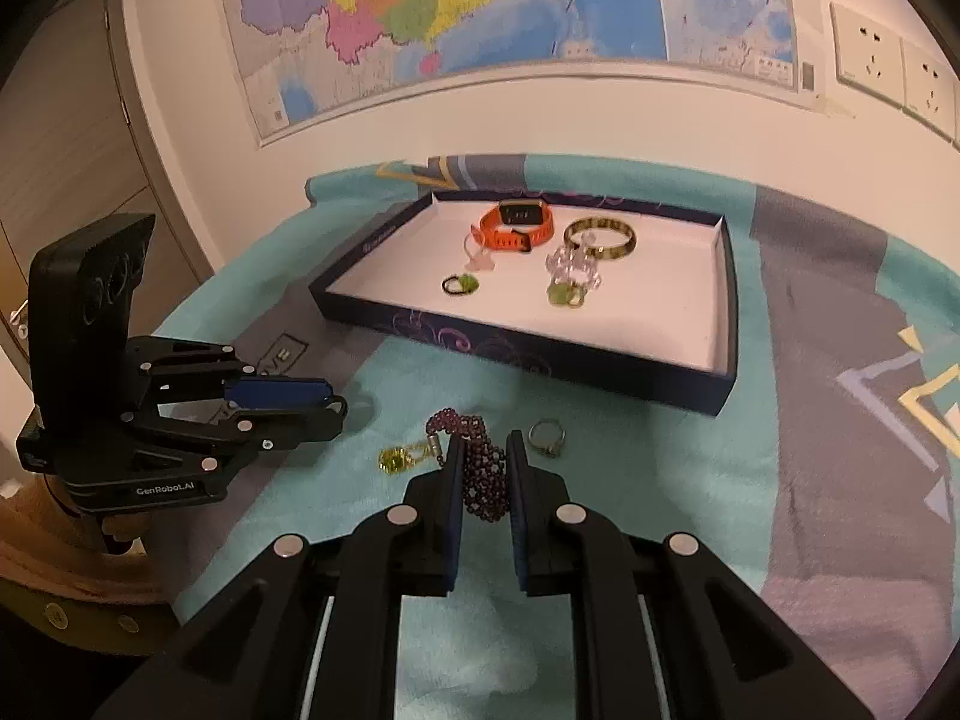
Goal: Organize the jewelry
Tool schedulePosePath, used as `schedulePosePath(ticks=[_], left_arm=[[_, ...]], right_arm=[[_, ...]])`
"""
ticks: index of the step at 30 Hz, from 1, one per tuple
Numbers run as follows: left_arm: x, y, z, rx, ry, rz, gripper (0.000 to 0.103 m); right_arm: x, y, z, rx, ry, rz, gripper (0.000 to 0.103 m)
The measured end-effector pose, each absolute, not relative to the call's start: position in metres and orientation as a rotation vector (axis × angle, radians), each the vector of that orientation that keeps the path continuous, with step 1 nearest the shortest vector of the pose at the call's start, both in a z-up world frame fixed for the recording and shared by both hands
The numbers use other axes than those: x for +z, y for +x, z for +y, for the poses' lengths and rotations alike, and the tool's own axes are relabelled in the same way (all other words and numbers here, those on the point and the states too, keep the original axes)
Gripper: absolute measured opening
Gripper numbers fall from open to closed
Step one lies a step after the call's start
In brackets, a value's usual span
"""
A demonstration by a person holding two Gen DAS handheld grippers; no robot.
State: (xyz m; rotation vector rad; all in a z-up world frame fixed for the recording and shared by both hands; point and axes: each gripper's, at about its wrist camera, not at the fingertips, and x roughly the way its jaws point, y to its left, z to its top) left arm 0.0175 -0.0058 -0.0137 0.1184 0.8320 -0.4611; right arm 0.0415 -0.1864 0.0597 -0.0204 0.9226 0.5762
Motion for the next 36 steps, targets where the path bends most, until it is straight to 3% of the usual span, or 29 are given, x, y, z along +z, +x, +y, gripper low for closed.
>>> schedulePosePath(ticks=[36], left_arm=[[0.022, 0.040, 0.005, -0.416, 0.095, 0.743, 0.023]], right_arm=[[0.077, 0.067, -0.181, 0.574, -0.032, 0.858, 0.012]])
